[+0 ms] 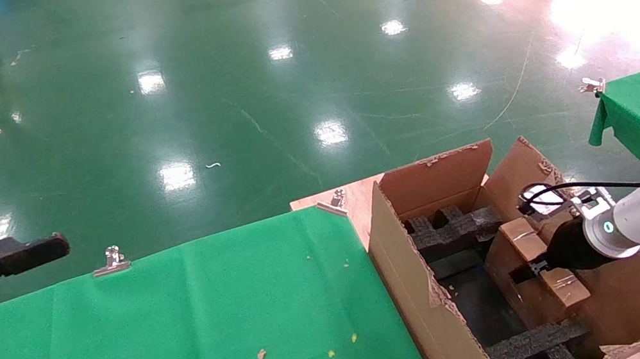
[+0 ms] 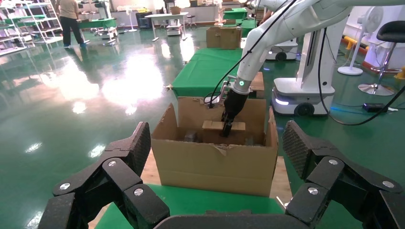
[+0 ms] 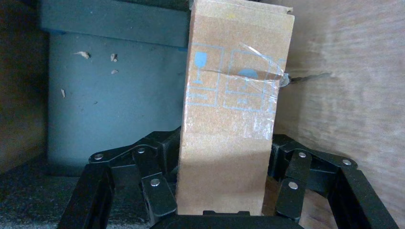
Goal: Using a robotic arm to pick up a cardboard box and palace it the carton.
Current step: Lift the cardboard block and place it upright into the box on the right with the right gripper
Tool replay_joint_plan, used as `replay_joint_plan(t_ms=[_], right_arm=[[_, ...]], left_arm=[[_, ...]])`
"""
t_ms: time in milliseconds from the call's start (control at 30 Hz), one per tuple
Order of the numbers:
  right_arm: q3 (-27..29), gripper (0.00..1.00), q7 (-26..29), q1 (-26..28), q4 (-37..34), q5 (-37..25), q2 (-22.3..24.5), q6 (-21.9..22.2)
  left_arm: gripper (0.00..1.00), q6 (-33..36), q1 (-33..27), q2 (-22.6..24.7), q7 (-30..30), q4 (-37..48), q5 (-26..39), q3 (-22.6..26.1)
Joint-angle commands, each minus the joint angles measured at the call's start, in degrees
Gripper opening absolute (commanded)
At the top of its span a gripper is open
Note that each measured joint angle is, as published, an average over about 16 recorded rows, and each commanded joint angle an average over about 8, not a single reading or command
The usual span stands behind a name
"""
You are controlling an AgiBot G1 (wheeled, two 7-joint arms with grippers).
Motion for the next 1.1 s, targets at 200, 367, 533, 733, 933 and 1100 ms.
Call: replay_joint_plan(t_ms=[200,367,533,733,933,1100], right_arm=[[0.45,1.00,-1.05,-0.63,-1.22,0.75,-0.61,-0.47],[0.31,1.00,-0.79,-0.46,-0.84,0.60,-0.42,-0.47],[0.26,1.00,-0.64,-0.36,-0.66,0.52,-0.29,-0.47],[0.29,1.00,-0.75,-0.29,-0.46,0.53,-0.13,-0.52],[0.28,1.00,-0.91,0.25,0.30,0.25,0.29,-0.34],[0.24,1.00,-0.71,1.24,1.51,-0.22,0.86,0.01]], left_arm=[[1.00,-0.01,0.01,0.00,0.00,0.01,-0.02,0.00],[1.00,-0.01,0.01,0.00,0.00,0.01,-0.01,0.00],[1.00,-0.01,0.01,0.00,0.00,0.01,-0.01,0.00],[1.00,-0.01,0.01,0.00,0.00,0.01,-0.02,0.00],[1.00,-0.01,0.01,0.00,0.01,0.01,-0.02,0.00],[1.00,-0.01,0.00,0.00,0.01,0.01,-0.02,0.00]])
